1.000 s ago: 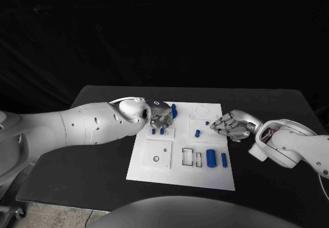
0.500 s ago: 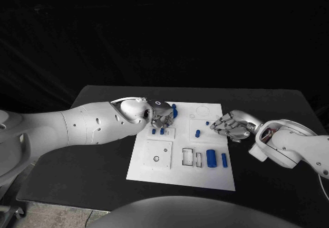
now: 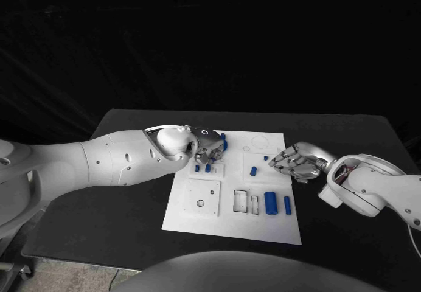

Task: Assemble the parts on the task board

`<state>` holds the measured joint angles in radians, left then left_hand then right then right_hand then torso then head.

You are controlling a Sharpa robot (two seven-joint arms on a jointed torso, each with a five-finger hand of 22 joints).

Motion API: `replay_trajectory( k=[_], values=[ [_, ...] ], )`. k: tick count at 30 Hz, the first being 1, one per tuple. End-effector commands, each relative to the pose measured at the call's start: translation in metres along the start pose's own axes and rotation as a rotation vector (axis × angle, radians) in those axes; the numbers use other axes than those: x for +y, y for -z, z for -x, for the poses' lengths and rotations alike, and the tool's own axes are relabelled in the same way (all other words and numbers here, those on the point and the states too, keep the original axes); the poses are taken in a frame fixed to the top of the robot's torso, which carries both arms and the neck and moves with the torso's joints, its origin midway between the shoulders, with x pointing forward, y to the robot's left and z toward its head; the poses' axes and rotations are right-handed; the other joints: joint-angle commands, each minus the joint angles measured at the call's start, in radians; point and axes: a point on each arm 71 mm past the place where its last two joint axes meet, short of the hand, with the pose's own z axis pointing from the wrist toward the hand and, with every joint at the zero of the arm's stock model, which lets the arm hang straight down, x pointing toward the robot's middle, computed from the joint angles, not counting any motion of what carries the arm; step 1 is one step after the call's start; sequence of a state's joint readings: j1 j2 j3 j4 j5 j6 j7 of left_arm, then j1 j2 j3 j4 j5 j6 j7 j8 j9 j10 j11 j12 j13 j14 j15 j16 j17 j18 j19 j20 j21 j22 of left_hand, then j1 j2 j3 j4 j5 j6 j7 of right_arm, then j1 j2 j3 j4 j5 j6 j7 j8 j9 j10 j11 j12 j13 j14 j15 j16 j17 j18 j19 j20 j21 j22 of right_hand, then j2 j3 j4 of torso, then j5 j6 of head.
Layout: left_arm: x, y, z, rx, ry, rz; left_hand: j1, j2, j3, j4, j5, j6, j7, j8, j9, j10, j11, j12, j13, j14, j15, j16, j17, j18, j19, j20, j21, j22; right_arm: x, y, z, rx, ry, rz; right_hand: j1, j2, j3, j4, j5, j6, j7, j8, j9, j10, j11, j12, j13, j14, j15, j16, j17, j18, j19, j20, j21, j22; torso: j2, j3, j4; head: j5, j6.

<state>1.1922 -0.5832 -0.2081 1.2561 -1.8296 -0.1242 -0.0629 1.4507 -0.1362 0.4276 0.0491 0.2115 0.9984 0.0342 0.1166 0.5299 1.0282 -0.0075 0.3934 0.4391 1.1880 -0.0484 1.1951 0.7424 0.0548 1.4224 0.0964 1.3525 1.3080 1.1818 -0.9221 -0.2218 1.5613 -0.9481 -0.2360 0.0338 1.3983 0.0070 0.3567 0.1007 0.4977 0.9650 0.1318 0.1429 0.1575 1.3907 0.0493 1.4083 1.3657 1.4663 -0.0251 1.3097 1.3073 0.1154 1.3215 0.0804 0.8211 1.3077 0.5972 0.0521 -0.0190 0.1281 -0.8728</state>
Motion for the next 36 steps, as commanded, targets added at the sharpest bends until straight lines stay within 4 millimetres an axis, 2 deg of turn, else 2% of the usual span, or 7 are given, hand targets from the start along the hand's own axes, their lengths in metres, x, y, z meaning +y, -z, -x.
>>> replay_trajectory(
  k=[1,5,10,18,22,25,36],
  values=[
    [-0.002,0.001,-0.006,0.006,-0.043,-0.001,0.012,0.013,-0.001,-0.01,0.025,0.022,0.005,0.018,0.013,0.024,-0.005,0.016,0.012,0.015,0.001,0.011,0.013,-0.006,0.012,-0.002,0.011,0.198,0.0,0.0,-0.002,0.01,-0.003,0.004,0.005,-0.007,0.001,-0.006,0.004,-0.002,0.0,-0.003,0.0,-0.007,-0.002,-0.006,0.025,0.017,0.002,-0.007,0.037,0.017,-0.006,0.002,-0.004,0.077,0.0,0.0001,-0.0002,-0.002,0.0],
    [0.0,0.003,-0.003,-0.06,0.032,-0.017,0.003,0.017,-0.006,-0.009,0.025,0.036,0.009,0.034,0.021,0.034,-0.004,0.019,0.015,0.032,0.002,0.021,0.03,-0.01,0.024,-0.003,0.028,0.203,-0.001,0.001,-0.002,0.01,-0.004,0.002,0.005,-0.007,0.001,-0.006,0.004,-0.002,0.0,-0.003,0.0,-0.007,-0.002,-0.006,0.025,0.017,0.002,-0.007,0.037,0.017,-0.006,0.002,-0.004,0.077,0.001,-0.0002,0.0001,-0.005,0.0],
    [0.005,0.011,0.007,-0.23,0.219,-0.041,-0.01,0.015,-0.007,0.0,0.024,0.048,0.019,0.052,0.028,0.062,0.004,0.014,0.008,0.078,0.002,0.045,0.073,-0.022,0.061,-0.006,0.083,0.219,-0.002,0.002,-0.001,0.011,-0.005,-0.002,0.005,-0.007,0.001,-0.007,0.004,-0.002,0.0,-0.003,0.0,-0.007,-0.002,-0.006,0.025,0.017,0.002,-0.007,0.037,0.017,-0.006,0.002,-0.004,0.077,0.001,-0.0008,0.0011,-0.009,0.0],
    [0.021,0.025,0.018,-0.433,0.504,-0.04,-0.016,0.009,-0.006,0.015,0.039,0.077,0.041,0.071,0.036,0.081,0.021,-0.011,-0.01,0.098,-0.003,0.047,0.083,-0.024,0.07,-0.032,0.096,0.223,-0.003,0.002,-0.001,0.014,-0.006,-0.008,0.007,-0.007,0.002,-0.009,0.003,-0.002,0.0,-0.003,0.0,-0.008,-0.002,-0.007,0.024,0.016,0.001,-0.008,0.036,0.018,-0.006,0.002,-0.006,0.076,-0.001,0.0,0.0009,-0.006,0.0],
    [0.027,0.031,0.018,-0.463,0.58,-0.034,-0.019,0.01,-0.01,0.021,0.041,0.084,0.044,0.077,0.038,0.081,0.025,-0.018,-0.014,0.099,-0.003,0.047,0.085,-0.024,0.069,-0.033,0.095,0.222,-0.003,0.001,-0.001,0.017,-0.007,-0.01,0.007,-0.007,0.002,-0.009,0.003,-0.002,0.0,-0.003,0.0,-0.008,-0.002,-0.007,0.024,0.016,0.001,-0.008,0.036,0.018,-0.006,0.002,-0.006,0.076,-0.001,0.0,0.0011,-0.007,0.0],
    [0.034,0.036,0.016,-0.473,0.626,-0.022,-0.019,0.009,-0.02,0.029,0.061,0.087,0.045,0.081,0.042,0.085,0.026,-0.027,-0.021,0.099,-0.003,0.045,0.085,-0.023,0.068,-0.034,0.094,0.222,-0.004,0.001,-0.001,0.02,-0.008,-0.012,0.007,-0.007,0.002,-0.009,0.003,-0.002,0.0,-0.003,0.0,-0.008,-0.002,-0.007,0.024,0.016,0.001,-0.008,0.036,0.018,-0.006,0.002,-0.006,0.076,-0.001,0.0,0.0011,-0.006,0.0],
    [0.049,0.046,0.005,-0.444,0.681,0.001,-0.016,0.01,-0.027,0.033,0.066,0.087,0.046,0.083,0.044,0.09,0.027,-0.034,-0.027,0.095,-0.003,0.041,0.078,-0.022,0.063,-0.035,0.088,0.22,-0.005,0.001,-0.001,0.024,-0.01,-0.017,0.007,-0.007,0.002,-0.009,0.003,-0.002,0.0,-0.003,0.0,-0.008,-0.002,-0.007,0.024,0.016,0.001,-0.009,0.035,0.018,-0.006,0.002,-0.006,0.077,0.0,-0.0002,0.0004,-0.003,0.0]
  ],
)
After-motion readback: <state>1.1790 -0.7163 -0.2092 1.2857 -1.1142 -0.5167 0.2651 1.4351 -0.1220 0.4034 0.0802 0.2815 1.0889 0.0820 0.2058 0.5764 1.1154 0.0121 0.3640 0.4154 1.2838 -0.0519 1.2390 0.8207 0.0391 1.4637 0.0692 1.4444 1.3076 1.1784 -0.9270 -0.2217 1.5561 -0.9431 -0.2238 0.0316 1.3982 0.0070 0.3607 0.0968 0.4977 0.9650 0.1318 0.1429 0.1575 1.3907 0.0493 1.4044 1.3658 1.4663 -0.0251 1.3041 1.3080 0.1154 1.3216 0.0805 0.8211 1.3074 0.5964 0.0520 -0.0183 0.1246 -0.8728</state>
